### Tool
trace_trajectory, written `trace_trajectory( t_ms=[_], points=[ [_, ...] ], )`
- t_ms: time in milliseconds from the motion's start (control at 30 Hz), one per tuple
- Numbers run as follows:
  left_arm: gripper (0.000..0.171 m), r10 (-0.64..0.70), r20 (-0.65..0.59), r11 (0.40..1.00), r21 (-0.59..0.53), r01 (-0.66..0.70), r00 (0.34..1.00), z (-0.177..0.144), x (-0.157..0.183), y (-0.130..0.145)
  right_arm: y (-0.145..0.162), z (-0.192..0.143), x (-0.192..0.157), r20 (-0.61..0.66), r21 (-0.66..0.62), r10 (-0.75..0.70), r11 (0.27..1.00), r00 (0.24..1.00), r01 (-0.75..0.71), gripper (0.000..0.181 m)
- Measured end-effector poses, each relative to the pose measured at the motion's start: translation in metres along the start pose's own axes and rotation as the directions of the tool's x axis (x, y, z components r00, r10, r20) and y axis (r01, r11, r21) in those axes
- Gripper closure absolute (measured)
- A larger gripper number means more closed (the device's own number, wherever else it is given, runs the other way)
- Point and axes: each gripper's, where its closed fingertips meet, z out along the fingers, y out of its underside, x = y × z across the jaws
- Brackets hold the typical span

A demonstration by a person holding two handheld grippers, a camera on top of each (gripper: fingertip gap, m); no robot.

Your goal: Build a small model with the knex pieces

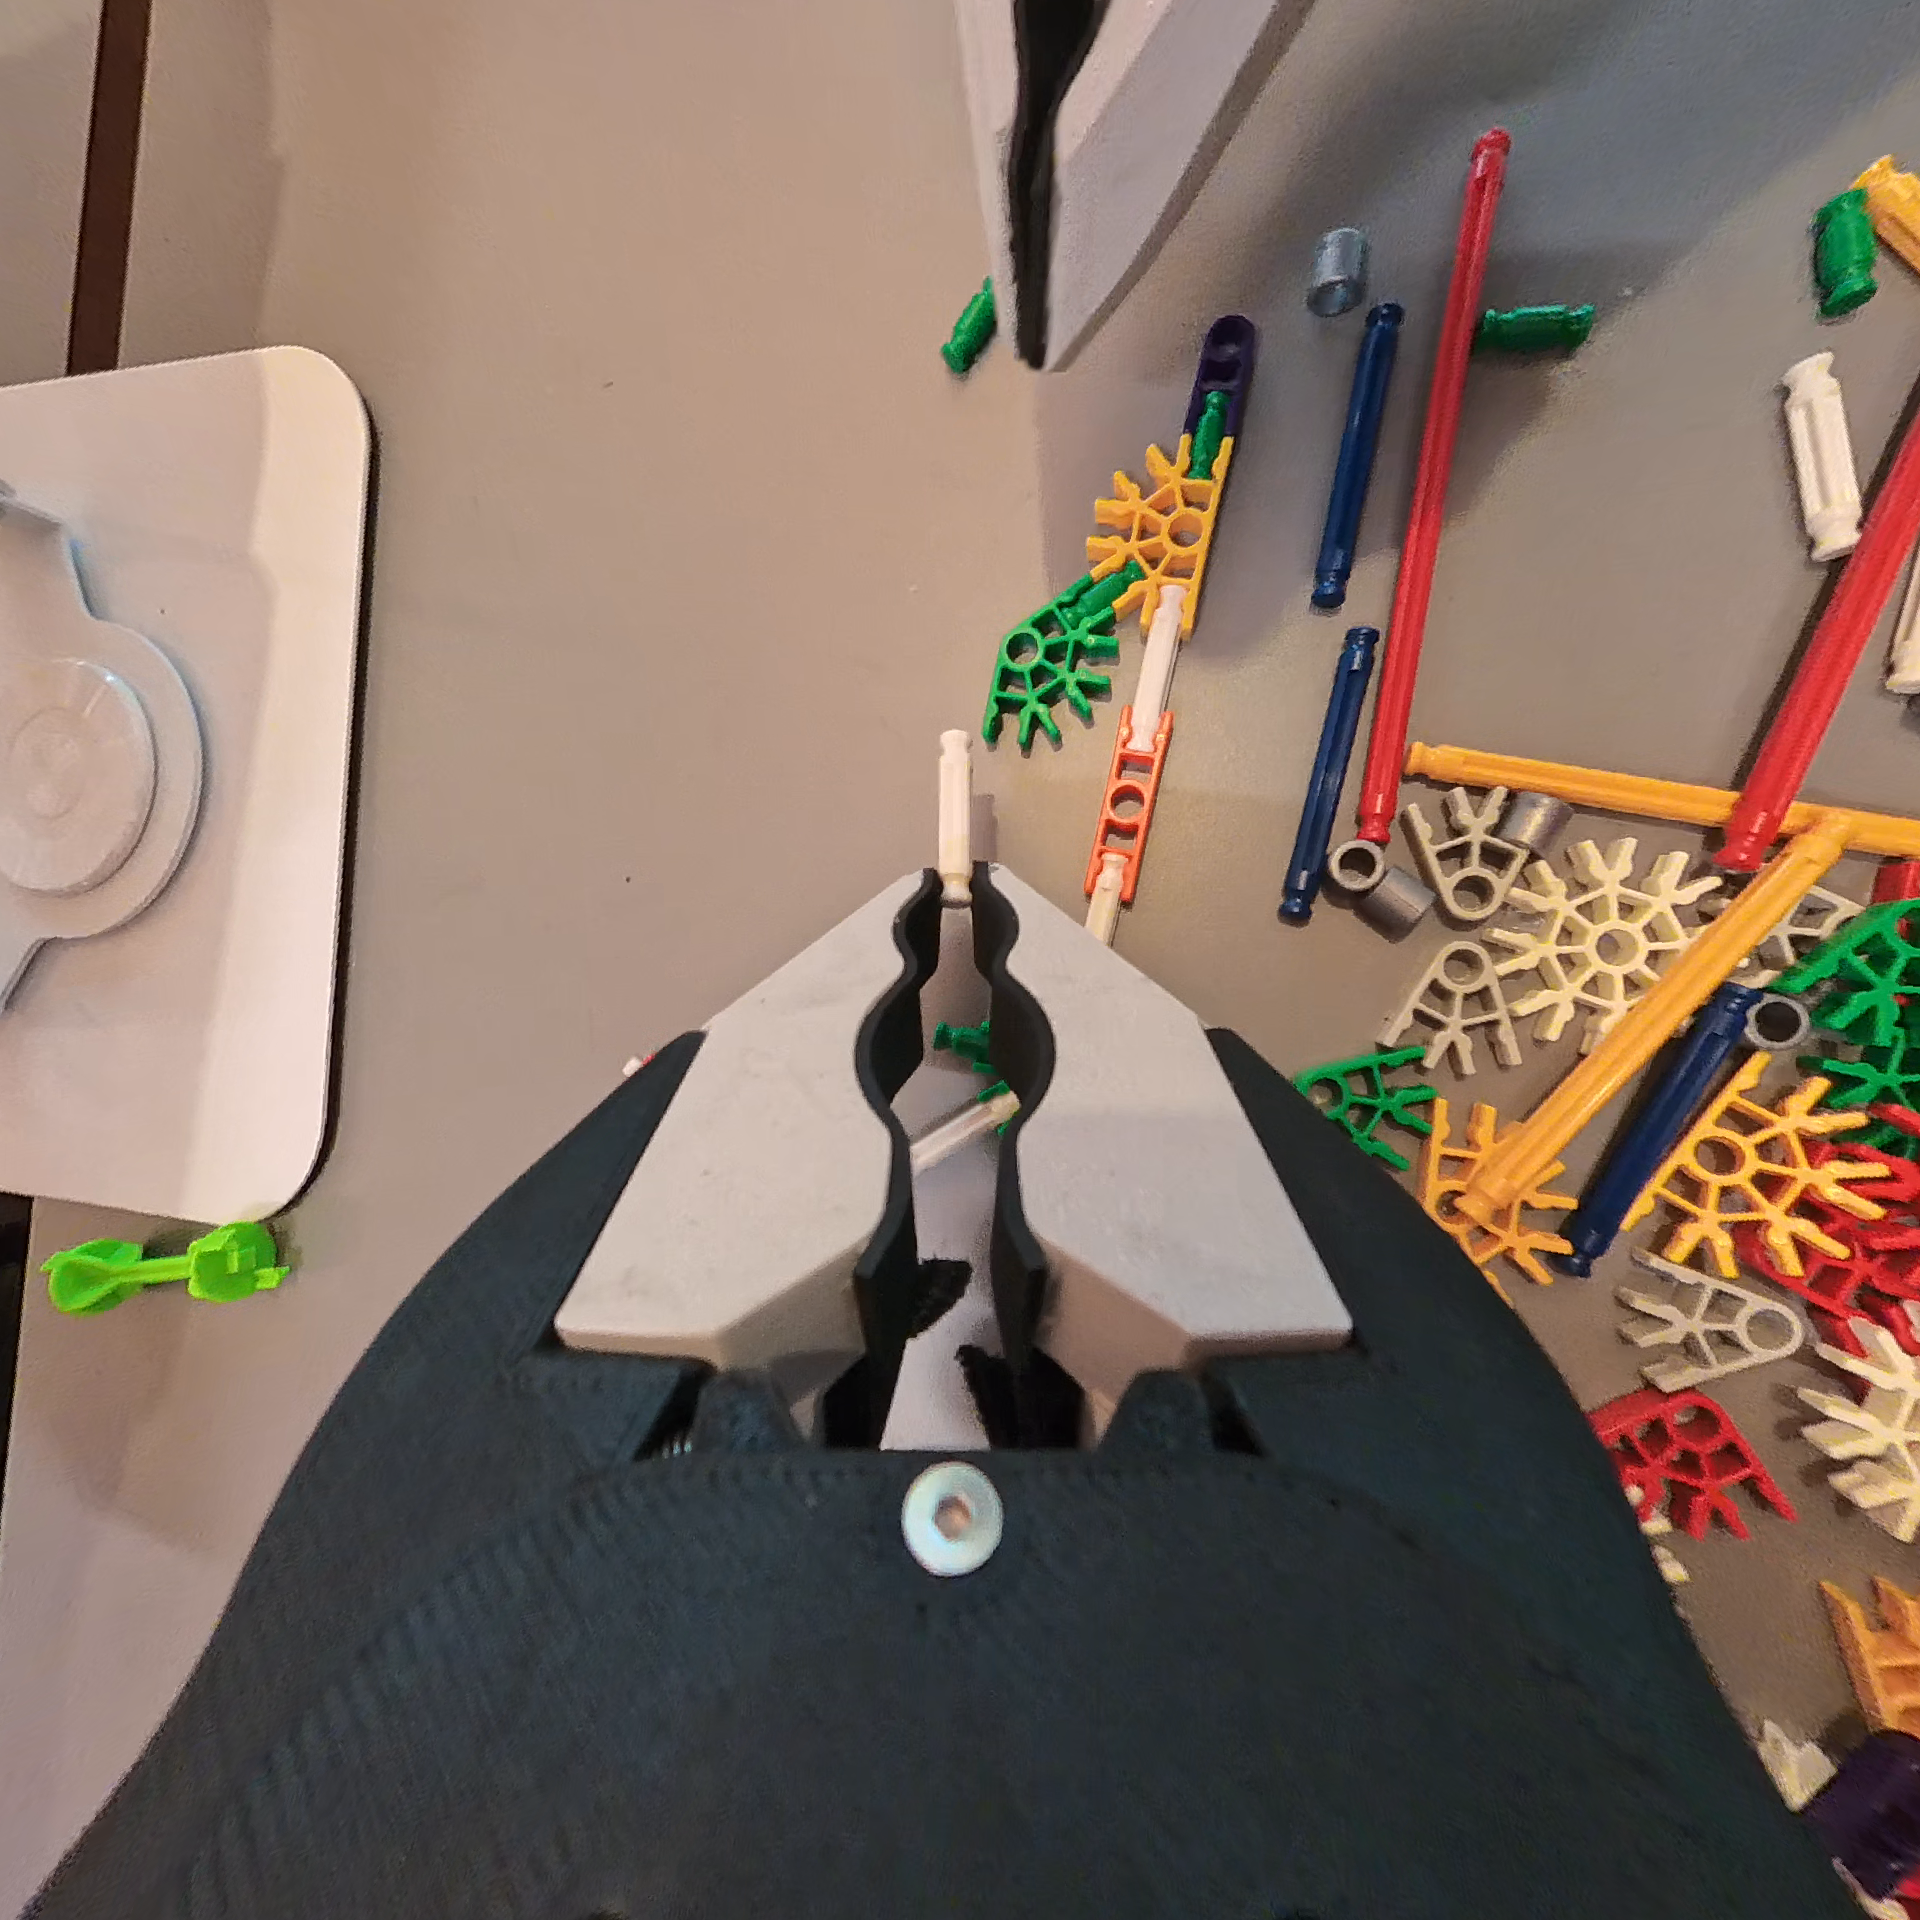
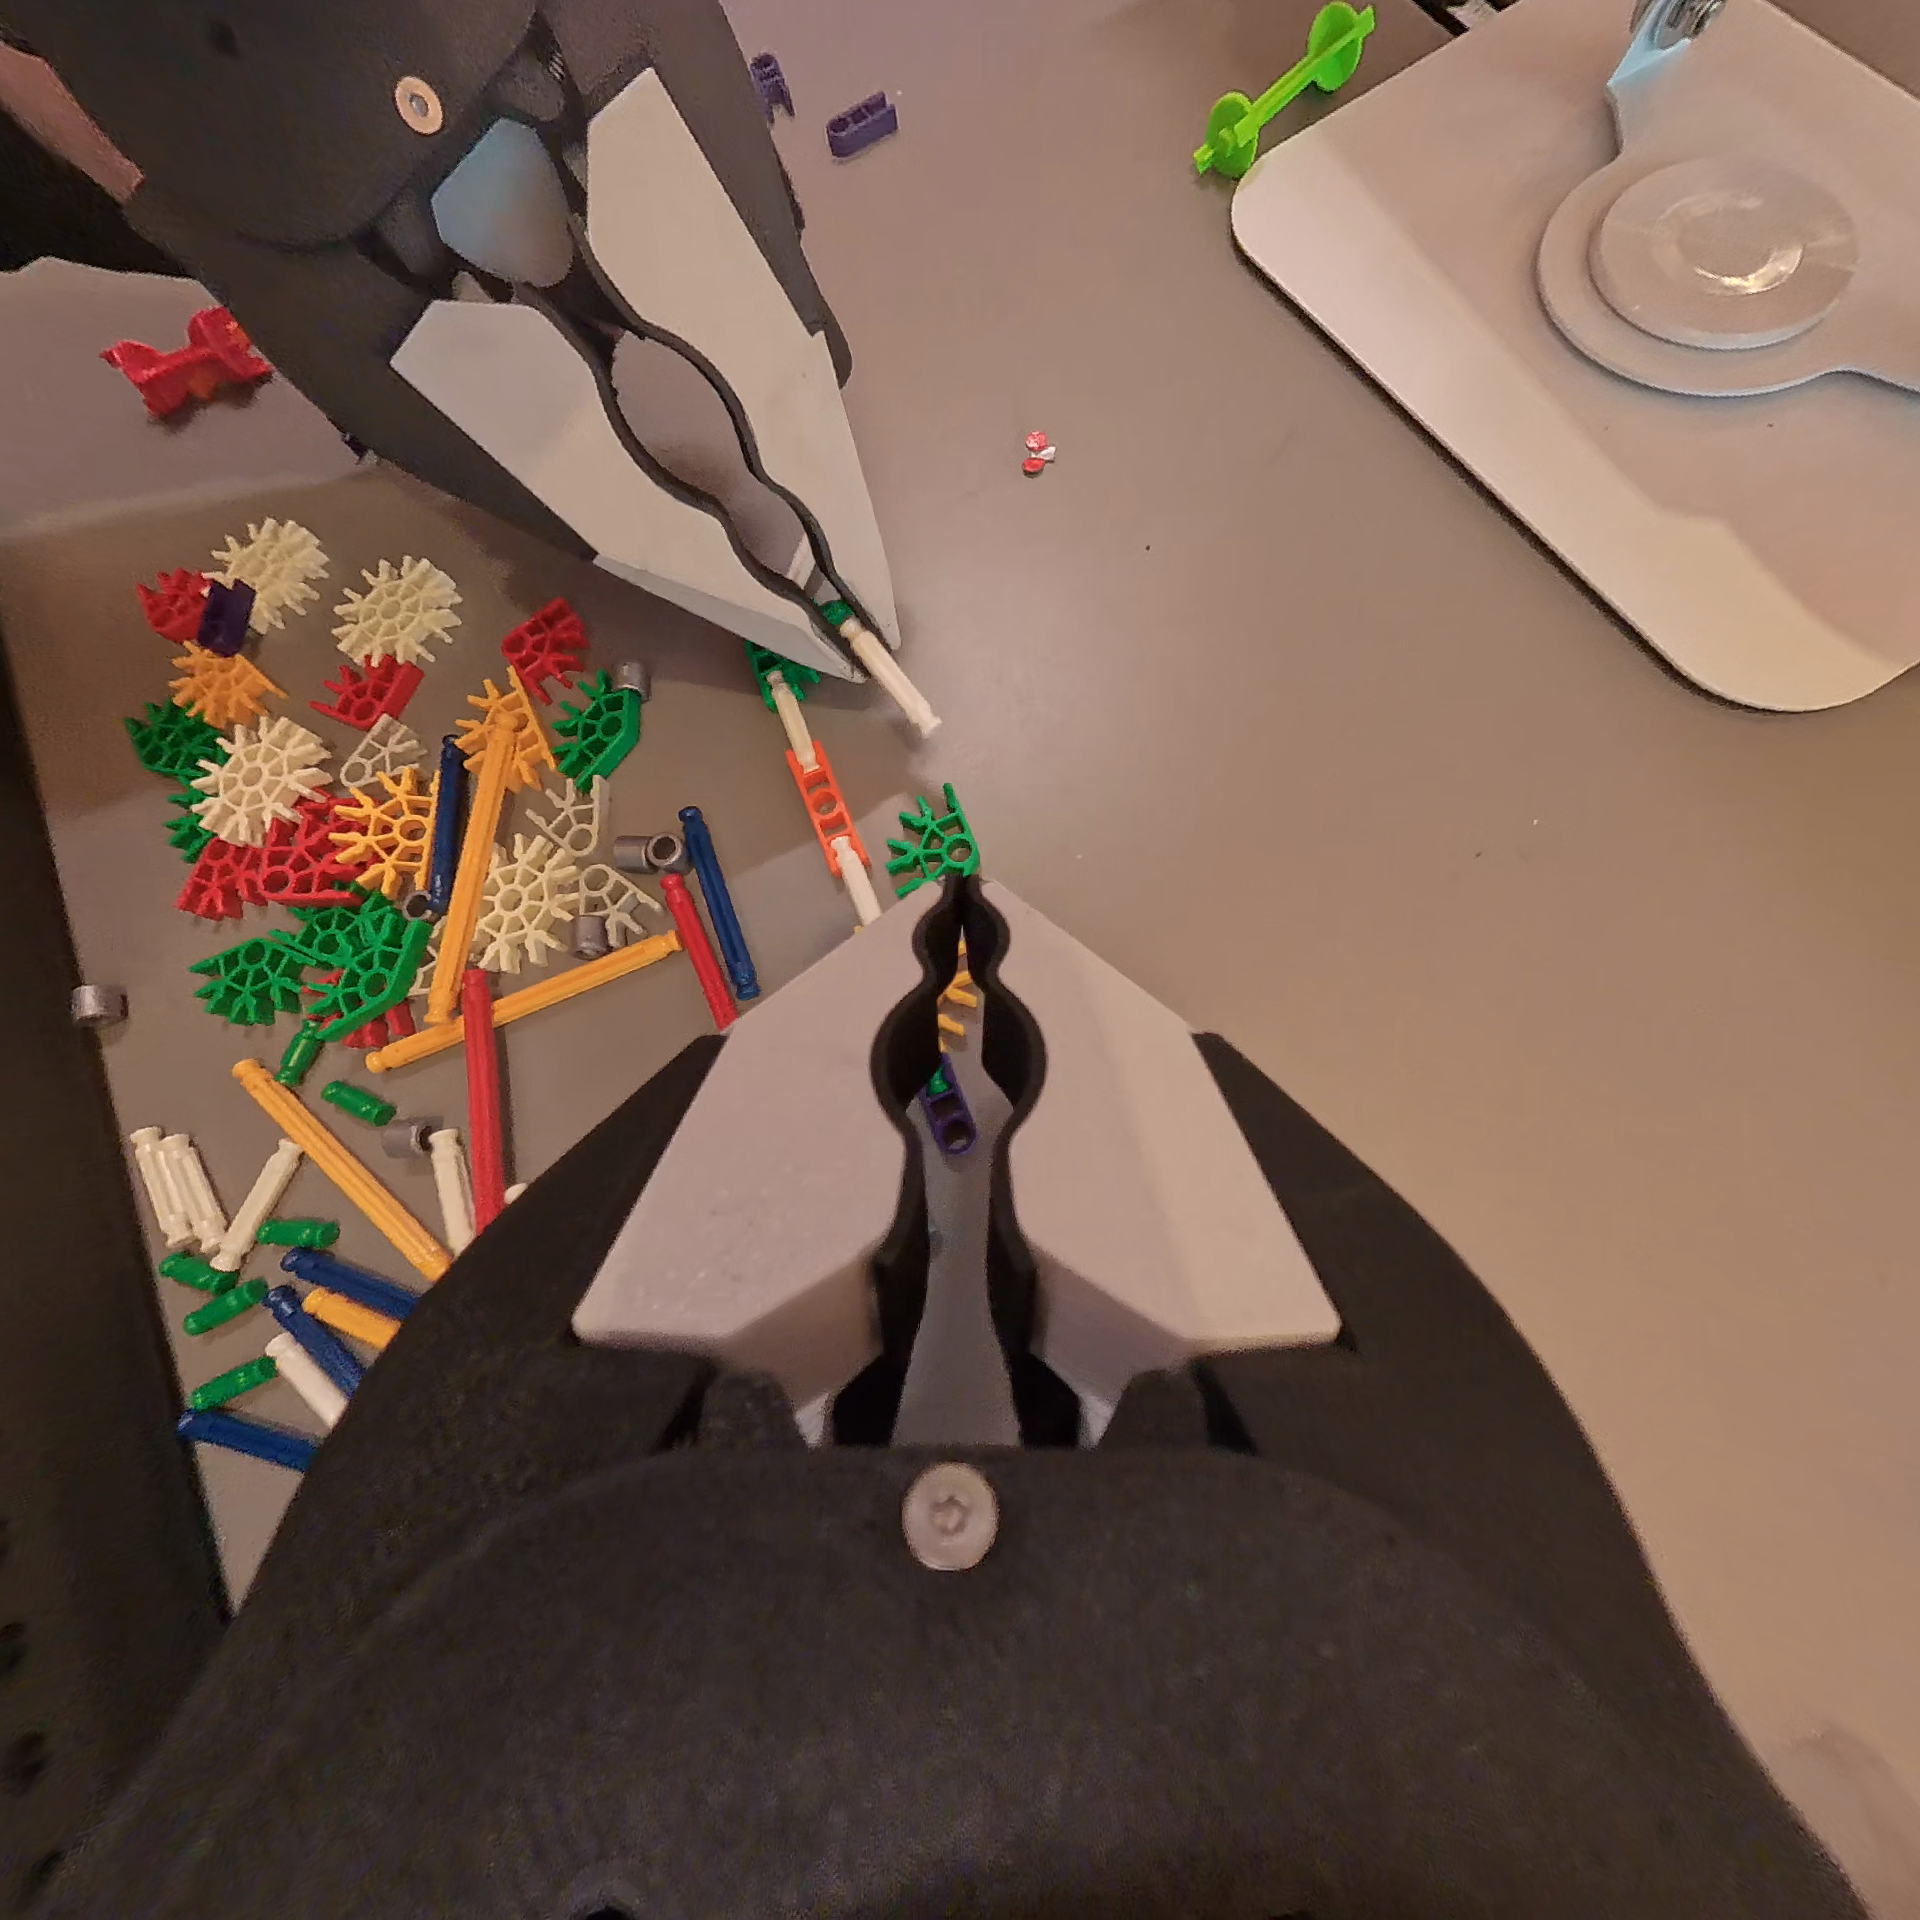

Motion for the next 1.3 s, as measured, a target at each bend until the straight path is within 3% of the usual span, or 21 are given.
trace_trajectory(
  t_ms=[767,1033,1300],
  points=[
    [0.168,0.121,-0.123,0.990,-0.053,-0.128,0.985,0.019,0.009,-0.001,0.004,0.055,-0.004,0.077,-0.150,-0.100,0.982,0.992,0.111,0.181],
    [0.168,0.142,-0.142,0.987,-0.049,-0.151,0.980,0.020,0.009,-0.002,0.000,0.051,-0.005,0.073,-0.135,-0.111,0.984,0.991,0.120,0.181],
    [0.168,0.148,-0.147,0.986,-0.051,-0.157,0.978,0.020,0.009,-0.002,0.008,0.052,-0.007,0.110,-0.211,-0.133,0.965,0.985,0.154,0.181]
  ],
)
